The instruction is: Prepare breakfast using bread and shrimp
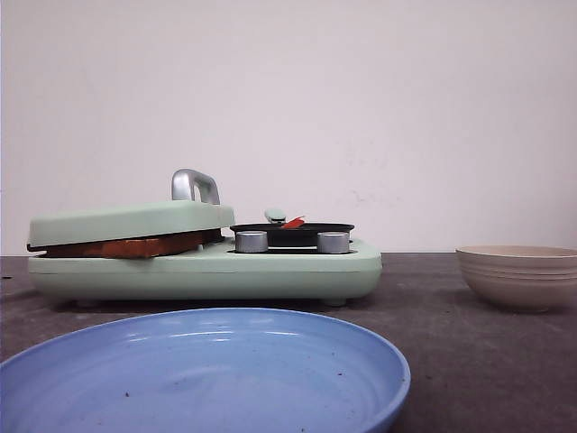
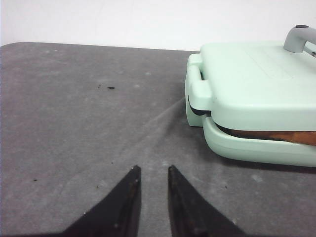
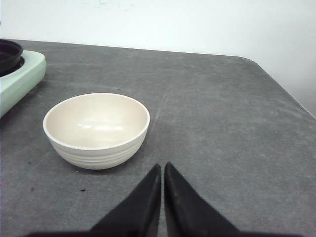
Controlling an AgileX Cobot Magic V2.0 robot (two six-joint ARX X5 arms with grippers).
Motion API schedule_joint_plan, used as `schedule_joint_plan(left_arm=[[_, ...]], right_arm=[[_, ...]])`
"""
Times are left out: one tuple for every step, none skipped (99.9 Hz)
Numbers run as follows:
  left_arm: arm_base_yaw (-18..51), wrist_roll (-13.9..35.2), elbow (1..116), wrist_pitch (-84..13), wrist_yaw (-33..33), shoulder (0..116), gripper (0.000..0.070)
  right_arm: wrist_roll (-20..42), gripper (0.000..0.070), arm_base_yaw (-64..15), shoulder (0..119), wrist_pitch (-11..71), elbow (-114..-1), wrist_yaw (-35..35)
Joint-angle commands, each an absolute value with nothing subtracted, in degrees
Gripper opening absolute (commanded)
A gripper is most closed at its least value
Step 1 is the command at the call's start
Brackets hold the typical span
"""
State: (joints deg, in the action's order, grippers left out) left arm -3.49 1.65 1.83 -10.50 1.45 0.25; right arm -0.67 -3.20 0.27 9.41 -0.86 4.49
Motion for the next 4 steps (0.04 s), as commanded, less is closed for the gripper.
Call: schedule_joint_plan(left_arm=[[-3.46,1.98,0.80,-10.72,1.43,0.19,0.0016],[-3.46,1.98,0.80,-10.72,1.43,0.19,0.0016],[-3.46,1.98,0.80,-10.72,1.43,0.19,0.0016],[-3.46,1.98,0.80,-10.72,1.43,0.19,0.0016]], right_arm=[[-1.08,0.0001,-3.11,0.21,9.04,-0.71,4.51],[-1.08,0.0001,-3.11,0.21,9.04,-0.71,4.51],[-1.08,0.0001,-3.11,0.21,9.04,-0.71,4.51],[-1.08,0.0001,-3.11,0.21,9.04,-0.71,4.51]])
